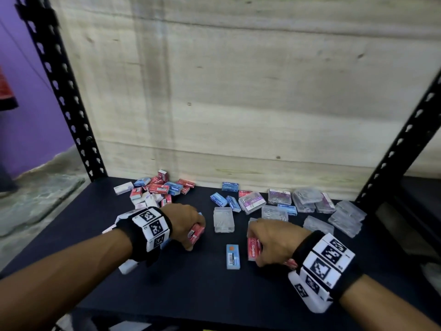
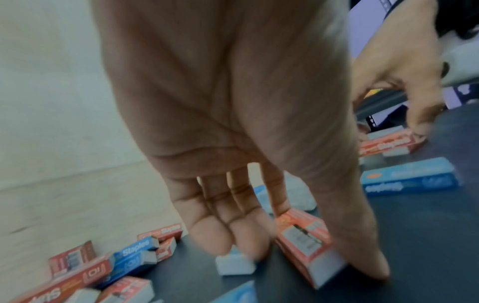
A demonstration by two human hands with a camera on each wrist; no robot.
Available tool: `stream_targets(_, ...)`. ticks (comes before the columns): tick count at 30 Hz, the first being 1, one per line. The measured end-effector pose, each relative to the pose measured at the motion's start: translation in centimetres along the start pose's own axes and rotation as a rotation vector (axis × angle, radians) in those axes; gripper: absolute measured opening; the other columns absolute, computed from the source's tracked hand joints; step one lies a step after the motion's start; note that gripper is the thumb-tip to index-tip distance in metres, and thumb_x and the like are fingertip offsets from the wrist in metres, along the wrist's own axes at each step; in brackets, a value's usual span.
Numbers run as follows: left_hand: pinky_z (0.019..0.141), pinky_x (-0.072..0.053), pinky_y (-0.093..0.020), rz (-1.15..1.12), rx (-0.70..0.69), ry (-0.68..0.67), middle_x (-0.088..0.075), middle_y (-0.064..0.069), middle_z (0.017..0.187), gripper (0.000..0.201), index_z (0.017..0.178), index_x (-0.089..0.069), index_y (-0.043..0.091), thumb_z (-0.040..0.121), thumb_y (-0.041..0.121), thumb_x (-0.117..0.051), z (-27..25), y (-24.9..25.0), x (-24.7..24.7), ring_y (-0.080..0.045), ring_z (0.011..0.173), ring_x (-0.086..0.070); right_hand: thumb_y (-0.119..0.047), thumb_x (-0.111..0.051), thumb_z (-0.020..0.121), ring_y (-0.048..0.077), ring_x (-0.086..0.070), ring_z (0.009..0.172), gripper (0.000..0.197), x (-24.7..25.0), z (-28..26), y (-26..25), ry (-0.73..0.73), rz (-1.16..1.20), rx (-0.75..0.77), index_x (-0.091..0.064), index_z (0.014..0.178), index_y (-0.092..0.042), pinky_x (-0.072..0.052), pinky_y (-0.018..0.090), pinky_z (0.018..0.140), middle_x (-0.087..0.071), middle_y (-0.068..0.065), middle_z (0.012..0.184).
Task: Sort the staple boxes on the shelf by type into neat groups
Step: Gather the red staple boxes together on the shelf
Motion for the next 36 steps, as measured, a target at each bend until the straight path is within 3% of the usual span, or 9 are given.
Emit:
stream_targets(7,0.087,-0.052,-0.034,-0.192,-0.01,0.07,-0.063,0.008,0.11,0.06,0.128,-0.051,0.029,0.075,0.038,-0.077,-3.7,1.8,-1.6,-0.017,0.1,-0.059,-0.04,-0.077,0.076,0.015,-0.058,0.095,0.052,-1.3,-0.8,-6.1,0.033,0.159,0.13,-0.052,0.12,-0.028,-0.052,0.033,0.081,-0.055,-0.006,0.111)
stream_targets(15,0.07,-0.047,-0.019,-0.392,0.038,0.092,-0.062,0.012,0.106,0.062,0.128,-0.049,0.029,0.074,0.035,-0.078,-6.7,1.3,-4.5,-0.002,0.073,-0.054,-0.057,-0.069,0.079,0.027,-0.053,0.118,0.069,-3.0,0.0,-9.1,0.051,0.004,0.097,-0.05,0.136,-0.023,-0.048,0.043,0.096,-0.055,0.007,0.127)
stream_targets(17,0.069,-0.044,-0.016,-0.39,0.052,0.102,-0.06,0.013,0.102,0.061,0.128,-0.05,0.03,0.074,0.041,-0.077,-7.2,1.1,-4.9,-0.001,0.076,-0.055,-0.067,-0.064,0.078,0.027,-0.055,0.115,0.071,-3.1,-0.1,-8.8,0.075,0.0,0.037,-0.054,0.13,-0.019,-0.048,0.042,0.094,-0.058,0.007,0.123)
stream_targets(20,0.088,-0.05,-0.027,-0.341,0.109,0.109,-0.059,0.008,0.115,0.059,0.123,-0.056,0.03,0.07,0.047,-0.076,-7.8,0.2,-5.1,-0.01,0.101,-0.057,-0.077,-0.059,0.075,0.027,-0.059,0.103,0.075,-3.3,-0.5,-8.0,0.065,0.013,-0.056,-0.059,0.118,-0.015,-0.05,0.039,0.085,-0.062,0.009,0.114)
stream_targets(24,0.093,-0.05,-0.031,-0.304,0.159,0.098,-0.056,0.006,0.119,0.059,0.123,-0.058,0.029,0.07,0.048,-0.076,-8.4,-0.5,-5.7,-0.013,0.106,-0.056,-0.071,-0.065,0.076,0.02,-0.053,0.069,0.058,-3.3,-1.5,-7.3,0.025,0.006,-0.111,-0.051,0.075,-0.015,-0.041,0.032,0.061,-0.057,0.002,0.079)
stream_targets(26,0.093,-0.049,-0.032,-0.248,0.19,0.067,-0.053,0.004,0.124,0.063,0.127,-0.056,0.027,0.072,0.049,-0.075,-8.7,-0.7,-6.1,-0.016,0.11,-0.054,-0.073,-0.064,0.076,0.019,-0.052,0.066,0.06,-3.4,-2.2,-7.2,0.001,-0.012,-0.139,-0.048,0.068,-0.016,-0.044,0.033,0.063,-0.052,0.0,0.071)
stream_targets(29,0.093,-0.049,-0.033,-0.214,0.216,0.05,-0.054,0.002,0.127,0.065,0.129,-0.055,0.027,0.073,0.051,-0.075,-9.1,-0.8,-6.4,-0.018,0.114,-0.054,-0.06,-0.07,0.08,0.024,-0.06,0.087,0.052,-3.4,-3.0,-7.3,-0.024,-0.007,-0.122,-0.062,0.099,-0.013,-0.051,0.037,0.082,-0.064,0.005,0.095)
stream_targets(32,0.094,-0.049,-0.035,-0.199,0.23,0.05,-0.056,0.002,0.129,0.068,0.132,-0.054,0.029,0.073,0.052,-0.076,-9.4,-0.7,-6.2,-0.02,0.116,-0.055,-0.025,-0.069,0.089,0.025,-0.057,0.115,0.063,-3.3,-3.7,-8.3,-0.014,0.056,0.006,-0.041,0.145,-0.023,-0.047,0.035,0.097,-0.061,0.007,0.127)
stream_targets(36,0.09,-0.05,-0.034,-0.129,0.237,0.051,-0.061,0.001,0.123,0.064,0.127,-0.057,0.03,0.072,0.055,-0.076,-9.6,0.0,-5.5,-0.022,0.112,-0.057,-0.005,-0.057,0.092,0.025,-0.055,0.12,0.066,-3.7,-4.0,-9.4,-0.03,0.039,0.091,-0.037,0.15,-0.03,-0.044,0.031,0.096,-0.061,0.007,0.131)
Point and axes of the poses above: each hand's wrist, its own z-axis towards the middle knuckle, its own x-axis out of the back of the hand, y = z × x, the point moved 9 cm from there along z, towards the middle knuckle
